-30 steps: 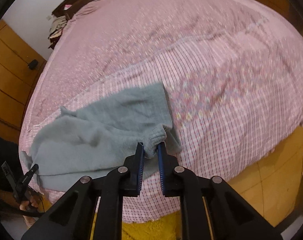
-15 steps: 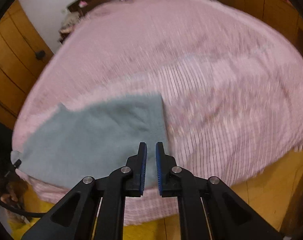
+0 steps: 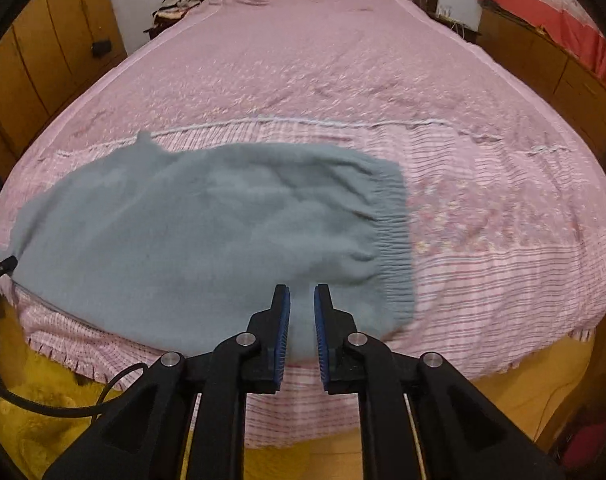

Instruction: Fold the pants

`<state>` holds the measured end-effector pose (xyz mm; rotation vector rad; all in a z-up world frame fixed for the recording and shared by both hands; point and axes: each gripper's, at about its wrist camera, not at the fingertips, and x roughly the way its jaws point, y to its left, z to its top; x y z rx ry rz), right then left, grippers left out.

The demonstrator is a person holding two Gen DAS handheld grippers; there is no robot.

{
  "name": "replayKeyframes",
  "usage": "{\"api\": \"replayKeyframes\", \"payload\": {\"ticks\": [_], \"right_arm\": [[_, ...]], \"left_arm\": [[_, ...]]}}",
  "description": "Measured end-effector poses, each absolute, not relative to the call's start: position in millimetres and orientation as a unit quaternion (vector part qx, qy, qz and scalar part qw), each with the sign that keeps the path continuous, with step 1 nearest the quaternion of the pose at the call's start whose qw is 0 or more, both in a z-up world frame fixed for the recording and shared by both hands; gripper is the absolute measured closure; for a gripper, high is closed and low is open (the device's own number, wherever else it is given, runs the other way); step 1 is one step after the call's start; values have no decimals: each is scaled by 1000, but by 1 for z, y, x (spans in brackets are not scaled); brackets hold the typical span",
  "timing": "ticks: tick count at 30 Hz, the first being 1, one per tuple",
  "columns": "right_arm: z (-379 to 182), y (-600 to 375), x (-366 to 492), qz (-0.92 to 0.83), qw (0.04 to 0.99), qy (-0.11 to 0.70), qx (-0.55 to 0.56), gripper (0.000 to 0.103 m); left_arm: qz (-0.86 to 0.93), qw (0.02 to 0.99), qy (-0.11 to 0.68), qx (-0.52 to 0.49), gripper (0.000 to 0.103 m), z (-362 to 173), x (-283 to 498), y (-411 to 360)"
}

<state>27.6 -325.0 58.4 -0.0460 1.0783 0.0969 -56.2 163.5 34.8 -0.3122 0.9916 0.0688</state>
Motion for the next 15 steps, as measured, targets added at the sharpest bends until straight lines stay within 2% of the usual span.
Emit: {"api": "replayKeyframes", "payload": {"ticks": [4,10,15], "right_arm": [[43,-315,32,53,847,529,2,89],[27,-306,27,48,839,542,15,89],[18,-303,25,41,842,537,22,80]], "left_arm": [[50,868,469,-158,70,41,-68,177],[91,872,453,-163,69,54,-85,202],[122,876,442,-151,69,66,-81,227]]}}
